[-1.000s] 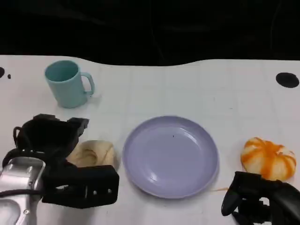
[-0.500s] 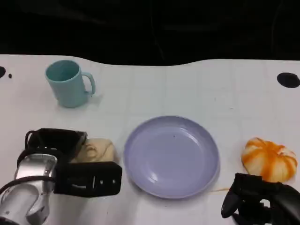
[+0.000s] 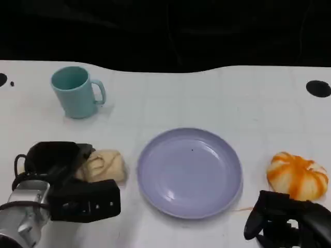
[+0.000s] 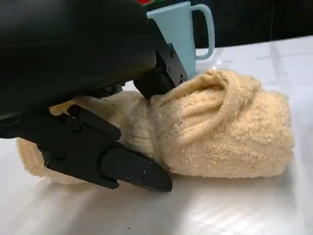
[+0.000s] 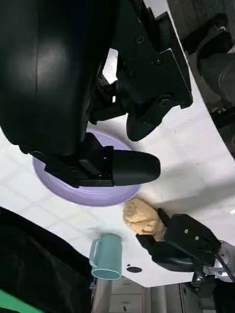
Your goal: Grasp the towel on the left side of the plate with the left hand and place it into the plate.
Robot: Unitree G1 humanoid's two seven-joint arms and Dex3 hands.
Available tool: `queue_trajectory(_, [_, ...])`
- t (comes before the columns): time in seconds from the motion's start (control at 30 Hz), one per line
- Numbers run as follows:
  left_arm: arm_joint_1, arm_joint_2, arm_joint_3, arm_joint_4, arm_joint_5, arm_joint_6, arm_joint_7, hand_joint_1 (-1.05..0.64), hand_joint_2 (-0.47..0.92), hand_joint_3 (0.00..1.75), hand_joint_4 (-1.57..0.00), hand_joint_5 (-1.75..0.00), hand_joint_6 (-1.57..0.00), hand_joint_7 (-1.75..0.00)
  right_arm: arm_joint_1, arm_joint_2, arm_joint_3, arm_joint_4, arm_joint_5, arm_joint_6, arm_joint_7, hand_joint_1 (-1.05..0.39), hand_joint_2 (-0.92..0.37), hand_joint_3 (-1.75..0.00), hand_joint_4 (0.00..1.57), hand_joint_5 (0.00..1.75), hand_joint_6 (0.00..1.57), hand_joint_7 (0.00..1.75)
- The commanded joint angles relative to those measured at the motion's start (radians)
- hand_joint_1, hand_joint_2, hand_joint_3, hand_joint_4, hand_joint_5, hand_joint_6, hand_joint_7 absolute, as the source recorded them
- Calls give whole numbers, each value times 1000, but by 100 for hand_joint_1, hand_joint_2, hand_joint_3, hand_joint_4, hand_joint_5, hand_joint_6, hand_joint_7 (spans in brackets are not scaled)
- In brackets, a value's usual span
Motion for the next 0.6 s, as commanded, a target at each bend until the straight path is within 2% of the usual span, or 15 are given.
queue_trajectory(0.03, [49,23,18,-15,-24,-42,112,-22,92,30,-89,-173,-69,-160,-4,-2,-2,-21,5,16,-6,-4,-67,-101,68,175,59,149])
queue_trajectory(0.13, [83,29,42,-80,-50,-46,121,-20,91,33,-86,-174,-60,-173,1,0,0,-22,5,16,-8,-5,-67,-101,69,175,60,150])
queue_trajectory(0.37, [134,59,81,-280,-61,20,42,-21,87,32,-82,-175,-54,-175,15,1,-1,-27,11,10,-7,-3,-67,-103,69,175,60,150])
queue_trajectory(0.47, [136,57,117,-332,-88,19,36,-20,86,33,-84,-175,-56,-175,14,-3,-2,-26,10,11,-5,-3,-67,-103,69,175,59,150])
queue_trajectory(0.53, [134,55,135,-373,-104,32,13,-18,72,67,-85,-175,-59,-175,13,-3,-5,-24,13,11,-3,-3,-67,-103,69,175,59,150])
queue_trajectory(0.57, [134,54,140,-391,-107,38,3,-18,66,79,-87,-175,-62,-175,12,-2,-6,-23,16,12,-2,-4,-66,-103,69,175,59,150])
queue_trajectory(0.6, [132,53,142,-410,-105,46,-8,-18,63,84,-88,-175,-63,-175,11,-1,-7,-22,18,14,-3,-4,-66,-103,69,175,59,150])
